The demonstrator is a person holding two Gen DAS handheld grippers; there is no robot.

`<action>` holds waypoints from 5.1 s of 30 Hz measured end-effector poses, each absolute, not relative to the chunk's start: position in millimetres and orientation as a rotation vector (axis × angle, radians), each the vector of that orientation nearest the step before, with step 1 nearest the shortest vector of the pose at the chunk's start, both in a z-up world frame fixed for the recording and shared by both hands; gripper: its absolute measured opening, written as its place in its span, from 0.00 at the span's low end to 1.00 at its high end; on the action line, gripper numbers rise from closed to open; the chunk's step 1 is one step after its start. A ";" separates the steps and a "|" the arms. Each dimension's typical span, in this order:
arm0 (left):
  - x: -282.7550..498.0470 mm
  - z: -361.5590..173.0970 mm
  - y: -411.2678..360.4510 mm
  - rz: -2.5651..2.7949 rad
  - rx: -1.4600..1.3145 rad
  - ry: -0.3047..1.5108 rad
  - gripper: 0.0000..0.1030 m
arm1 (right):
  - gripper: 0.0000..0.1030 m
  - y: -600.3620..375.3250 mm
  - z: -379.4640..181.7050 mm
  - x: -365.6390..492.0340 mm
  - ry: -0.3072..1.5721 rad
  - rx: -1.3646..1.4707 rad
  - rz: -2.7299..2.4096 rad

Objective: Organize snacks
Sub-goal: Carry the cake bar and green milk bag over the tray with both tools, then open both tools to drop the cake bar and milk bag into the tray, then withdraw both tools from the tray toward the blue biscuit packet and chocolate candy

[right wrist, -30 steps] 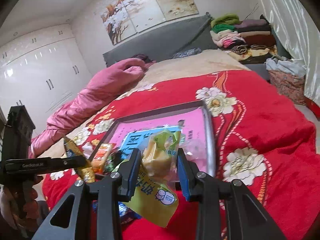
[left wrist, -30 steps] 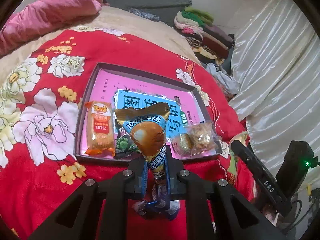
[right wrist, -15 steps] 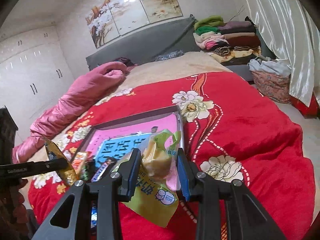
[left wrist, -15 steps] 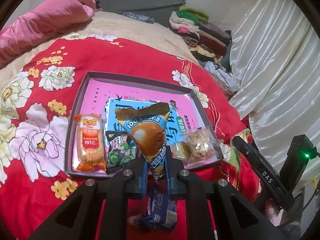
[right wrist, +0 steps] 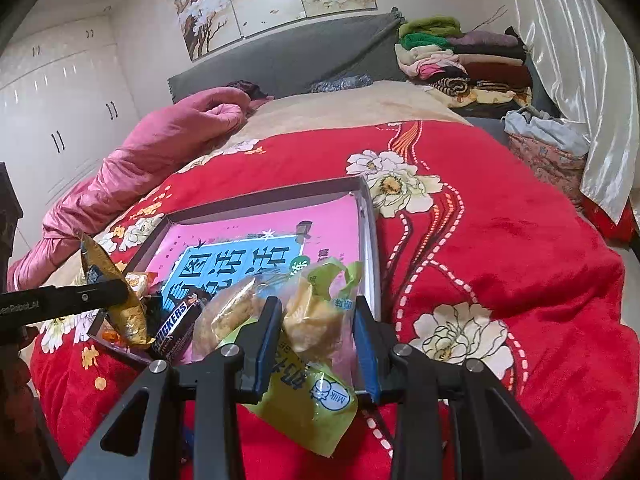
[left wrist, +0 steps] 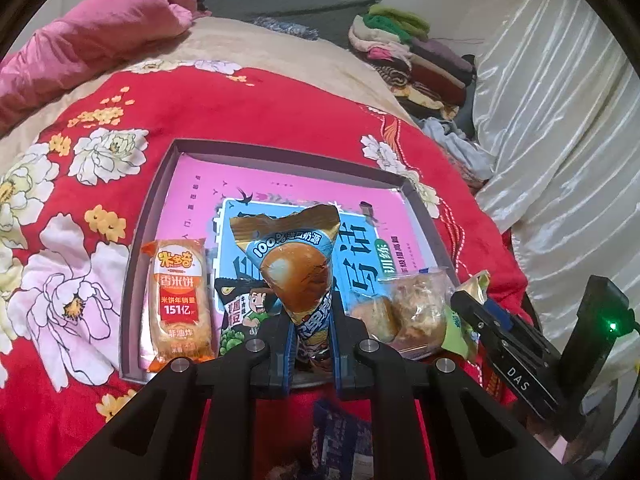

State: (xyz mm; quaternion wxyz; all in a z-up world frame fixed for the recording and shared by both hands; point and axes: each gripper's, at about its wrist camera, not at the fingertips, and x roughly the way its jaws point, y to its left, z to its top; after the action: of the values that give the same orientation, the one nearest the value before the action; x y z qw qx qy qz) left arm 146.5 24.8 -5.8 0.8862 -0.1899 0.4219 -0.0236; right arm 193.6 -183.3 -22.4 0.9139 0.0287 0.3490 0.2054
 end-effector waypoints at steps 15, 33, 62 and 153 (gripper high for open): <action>162.4 -17.9 15.2 -0.061 -0.366 0.934 0.14 | 0.35 -162.6 -33.8 203.5 0.744 0.017 0.477; 164.5 -29.2 19.9 -0.060 -0.388 0.968 0.15 | 0.37 -170.9 -30.8 203.4 0.747 0.045 0.456; 165.3 -32.4 25.1 -0.065 -0.430 0.970 0.23 | 0.44 -169.1 -33.3 203.8 0.759 0.065 0.486; 41.2 -50.3 18.8 -0.169 -0.154 1.070 0.72 | 0.80 -114.6 -29.0 115.6 0.840 -0.139 0.876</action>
State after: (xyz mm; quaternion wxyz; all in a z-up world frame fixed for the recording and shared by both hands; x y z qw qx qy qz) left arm 41.2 18.8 -50.3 0.8542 -0.0731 0.5085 -0.0803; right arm 115.6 -114.6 -29.0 0.8191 -0.0654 0.3945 0.4113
